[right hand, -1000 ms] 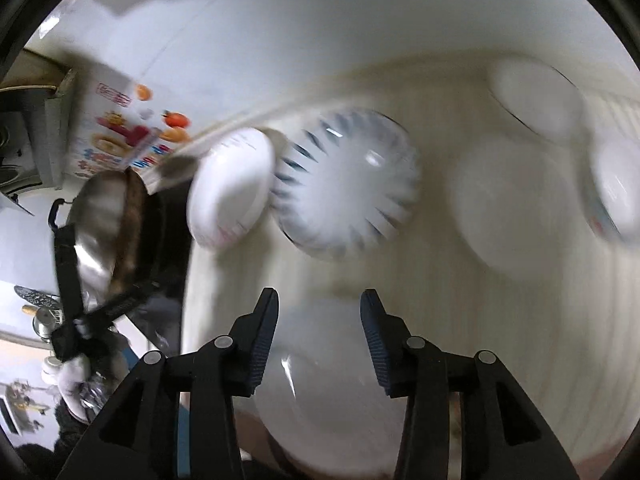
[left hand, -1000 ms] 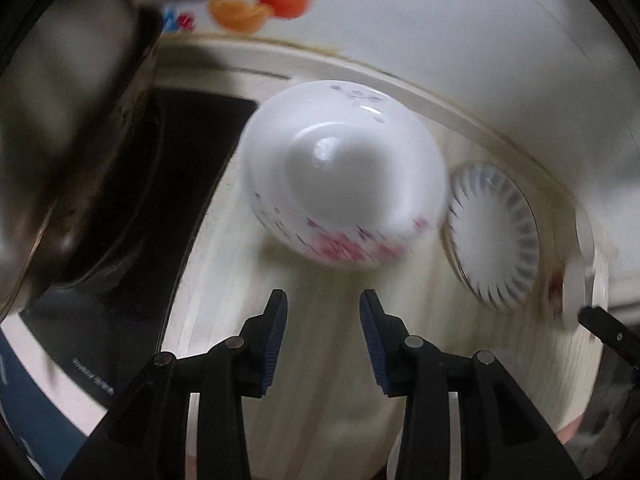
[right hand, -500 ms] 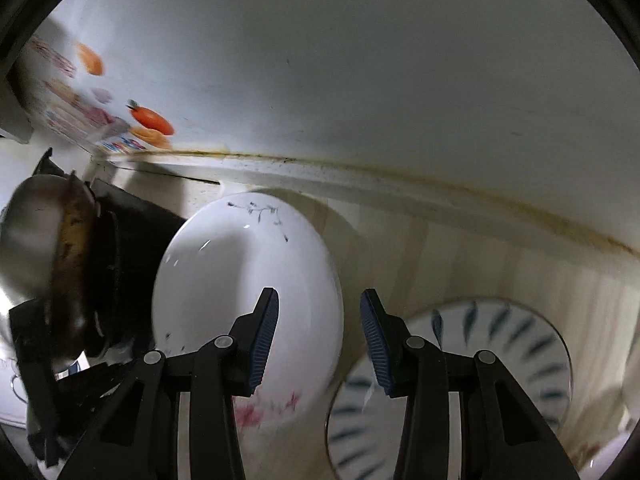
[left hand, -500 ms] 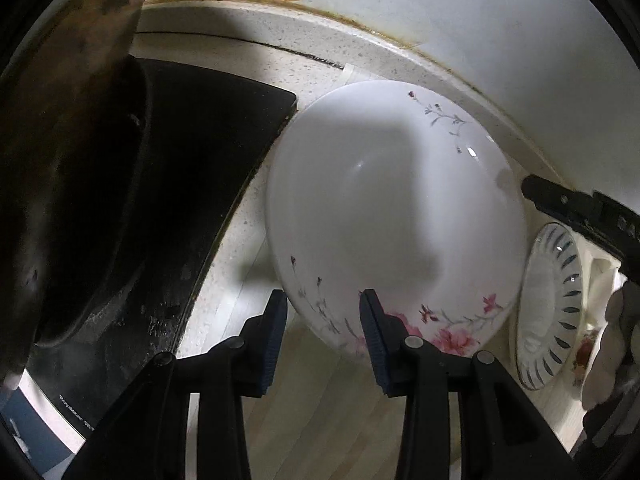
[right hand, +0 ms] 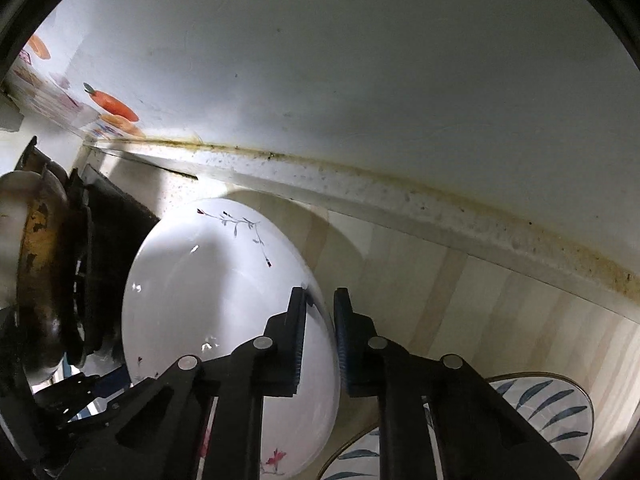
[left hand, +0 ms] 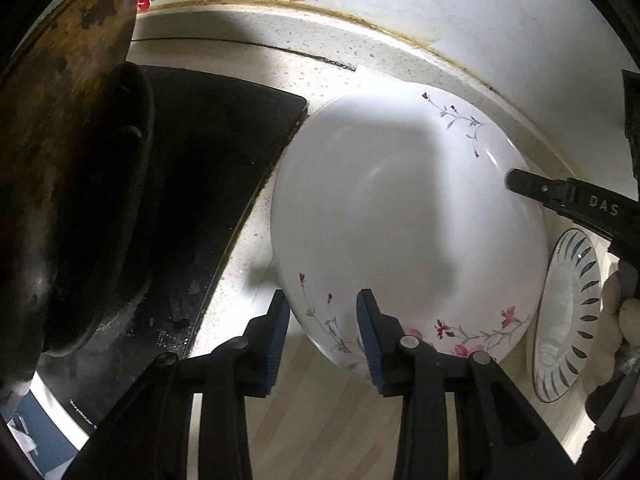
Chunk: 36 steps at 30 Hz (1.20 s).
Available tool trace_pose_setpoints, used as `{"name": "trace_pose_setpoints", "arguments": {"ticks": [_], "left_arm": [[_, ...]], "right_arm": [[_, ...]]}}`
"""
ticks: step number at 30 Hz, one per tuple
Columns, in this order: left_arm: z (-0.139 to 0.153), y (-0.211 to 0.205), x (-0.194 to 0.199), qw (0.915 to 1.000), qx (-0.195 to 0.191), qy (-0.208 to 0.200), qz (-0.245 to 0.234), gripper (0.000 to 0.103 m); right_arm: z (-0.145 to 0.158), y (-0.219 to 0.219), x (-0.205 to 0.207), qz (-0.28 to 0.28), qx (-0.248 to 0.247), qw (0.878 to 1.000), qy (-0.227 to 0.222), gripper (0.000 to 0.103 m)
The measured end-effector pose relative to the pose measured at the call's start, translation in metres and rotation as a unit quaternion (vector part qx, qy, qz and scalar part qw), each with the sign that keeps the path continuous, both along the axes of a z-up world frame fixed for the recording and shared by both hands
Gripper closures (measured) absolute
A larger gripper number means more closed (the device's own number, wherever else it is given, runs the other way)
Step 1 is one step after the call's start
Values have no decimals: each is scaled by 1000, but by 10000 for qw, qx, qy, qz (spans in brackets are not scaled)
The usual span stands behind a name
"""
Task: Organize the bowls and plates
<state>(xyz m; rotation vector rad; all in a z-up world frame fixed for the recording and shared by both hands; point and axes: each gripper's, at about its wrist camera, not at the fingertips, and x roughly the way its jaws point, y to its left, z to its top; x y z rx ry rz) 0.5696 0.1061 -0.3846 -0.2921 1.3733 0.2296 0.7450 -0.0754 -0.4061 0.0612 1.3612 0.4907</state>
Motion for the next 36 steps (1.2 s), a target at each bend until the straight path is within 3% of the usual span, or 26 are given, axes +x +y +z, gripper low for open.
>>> {"name": "trace_pose_setpoints", "arguments": {"ticks": [13,17,25,36], "left_arm": [[12,-9,-19,9995,-51,-237,181,72],[22,6,-28,9994,-83,-288,146,72],[53,2,-39,9985,-47,-538,-1,72],[101,-19,-88,9947,-11,-902,-484,72]], "right_arm": [[18,-10,-26,218,139,9997,-51,92],[30,-18,-34,240,124,9996,-129,92],[54,-43,-54,109,269,9992,-256,92],[103,-106,-122,-335,551,9969,-450,92]]}}
